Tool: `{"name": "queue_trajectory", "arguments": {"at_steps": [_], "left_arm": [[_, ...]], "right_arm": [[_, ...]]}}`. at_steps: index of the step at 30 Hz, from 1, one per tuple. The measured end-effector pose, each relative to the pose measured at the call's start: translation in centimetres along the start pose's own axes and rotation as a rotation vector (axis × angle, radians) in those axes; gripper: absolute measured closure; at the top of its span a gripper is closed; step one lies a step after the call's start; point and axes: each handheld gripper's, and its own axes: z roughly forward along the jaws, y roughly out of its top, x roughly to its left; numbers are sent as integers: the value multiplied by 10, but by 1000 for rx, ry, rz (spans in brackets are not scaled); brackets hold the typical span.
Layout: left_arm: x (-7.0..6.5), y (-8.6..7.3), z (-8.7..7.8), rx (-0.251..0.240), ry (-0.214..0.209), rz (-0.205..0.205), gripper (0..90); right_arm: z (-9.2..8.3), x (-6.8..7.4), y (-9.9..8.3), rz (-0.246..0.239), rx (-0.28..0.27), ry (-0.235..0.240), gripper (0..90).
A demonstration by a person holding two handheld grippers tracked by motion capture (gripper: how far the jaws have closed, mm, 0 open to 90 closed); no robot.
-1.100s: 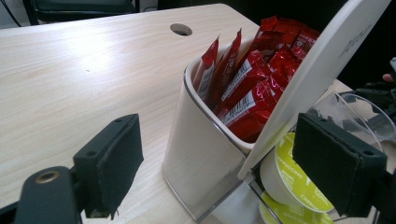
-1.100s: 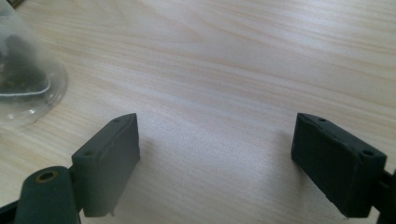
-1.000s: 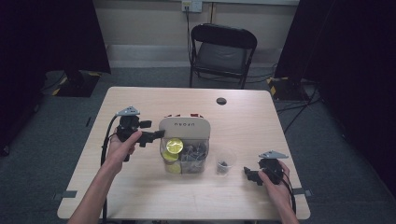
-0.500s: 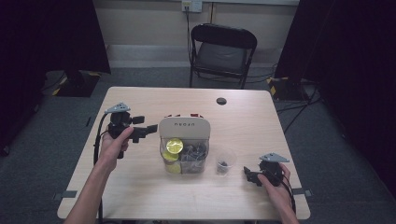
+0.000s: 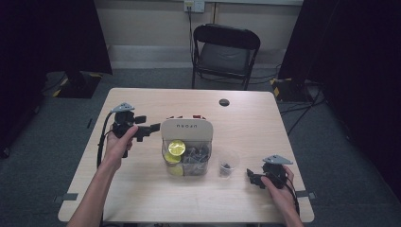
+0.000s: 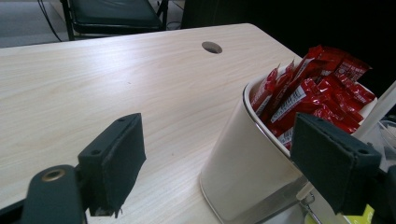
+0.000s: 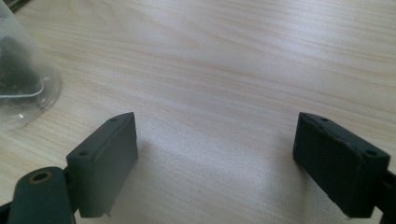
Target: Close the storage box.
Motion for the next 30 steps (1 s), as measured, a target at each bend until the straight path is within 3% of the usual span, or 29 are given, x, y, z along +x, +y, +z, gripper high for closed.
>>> {"name": "queue_trajectory", "arguments": {"at_steps": [3, 6, 8, 11, 30], "left_arm": [[-1, 0, 2, -6, -3, 2, 177], [-4, 0, 3, -24, -22, -25, 177], [-5, 1, 3, -28, -8, -16, 183], [-5, 2, 3, -50, -37, -29, 184], [-10, 4, -4, -64, -71, -15, 213]], "right_arm": [[0, 0, 0, 0, 0, 1, 135], [0, 0, 0, 0, 0, 1, 135], [0, 0, 0, -1, 0, 2, 135], [-1, 0, -1, -7, 0, 6, 135], [-1, 0, -1, -9, -1, 10, 135]]}}
